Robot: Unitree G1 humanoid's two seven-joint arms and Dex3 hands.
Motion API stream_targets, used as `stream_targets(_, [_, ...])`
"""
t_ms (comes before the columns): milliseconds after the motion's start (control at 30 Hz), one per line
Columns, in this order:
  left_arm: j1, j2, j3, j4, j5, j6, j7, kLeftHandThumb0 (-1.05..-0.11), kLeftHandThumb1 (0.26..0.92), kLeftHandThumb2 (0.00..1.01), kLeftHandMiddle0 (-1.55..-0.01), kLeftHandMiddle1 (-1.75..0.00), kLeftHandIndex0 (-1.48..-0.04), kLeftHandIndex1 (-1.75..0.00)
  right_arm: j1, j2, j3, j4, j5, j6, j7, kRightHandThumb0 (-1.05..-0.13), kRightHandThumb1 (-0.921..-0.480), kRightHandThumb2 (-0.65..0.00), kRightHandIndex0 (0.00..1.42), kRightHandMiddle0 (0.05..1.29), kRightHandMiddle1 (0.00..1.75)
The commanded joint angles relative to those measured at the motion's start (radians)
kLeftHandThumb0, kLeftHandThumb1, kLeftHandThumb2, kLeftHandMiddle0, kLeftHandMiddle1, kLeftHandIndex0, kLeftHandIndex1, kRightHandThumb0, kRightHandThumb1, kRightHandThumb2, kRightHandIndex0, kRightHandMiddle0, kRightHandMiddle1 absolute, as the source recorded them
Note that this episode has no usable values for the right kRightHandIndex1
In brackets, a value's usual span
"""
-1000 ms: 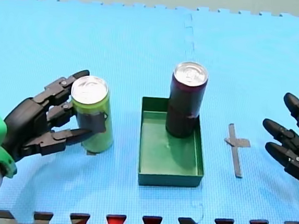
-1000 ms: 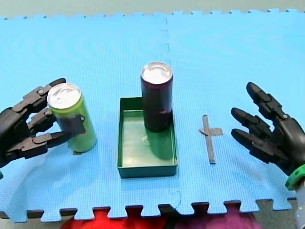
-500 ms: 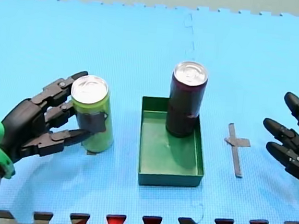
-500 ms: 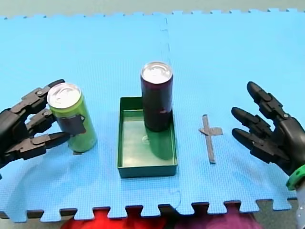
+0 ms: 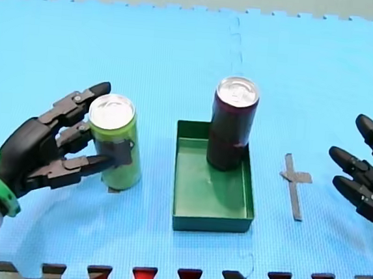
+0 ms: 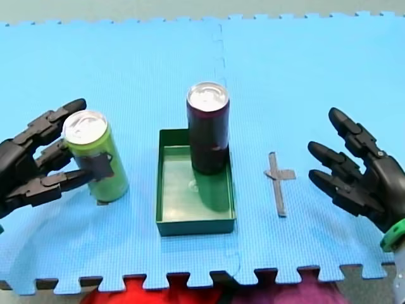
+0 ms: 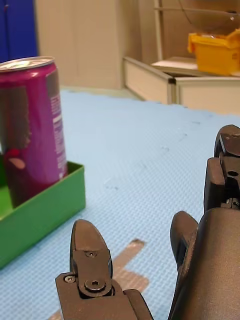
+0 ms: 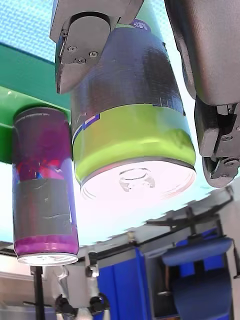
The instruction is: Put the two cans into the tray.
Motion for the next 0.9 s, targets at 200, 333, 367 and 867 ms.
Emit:
stream_targets(200, [0.016, 0.020, -0.006, -0.048, 0.017, 0.035, 0.020, -1.048, 0.695, 0.00, -0.20, -0.01, -0.12, 0.00, -0.005, -0.007, -0.005, 0.005, 0.005, -0.001, -0.004, -1.048, -0.921, -0.225, 0.29, 0.17, 0.00])
stream_targets(333, [0.010, 0.020, -0.006, -0.043, 0.018, 0.042, 0.018, -1.048, 0.674, 0.00, -0.20, -0.01, -0.12, 0.00, -0.006, -0.008, -0.006, 0.005, 0.006, -0.001, -0.003, -1.048, -0.921, -0.224, 0.29, 0.17, 0.00])
stream_targets(367, [0.009, 0.020, -0.006, -0.043, 0.018, 0.045, 0.019, -1.048, 0.668, 0.00, -0.20, 0.00, -0.11, 0.00, -0.006, -0.008, -0.007, 0.005, 0.006, -0.001, -0.004, -1.048, -0.921, -0.224, 0.29, 0.16, 0.00])
stream_targets(867, [0.015, 0.013, -0.013, -0.062, 0.029, 0.071, 0.043, -1.041, 0.618, 0.00, -0.23, -0.01, -0.10, 0.00, -0.006, -0.011, -0.012, 0.001, 0.010, 0.009, -0.011, -1.048, -0.921, -0.224, 0.28, 0.15, 0.00])
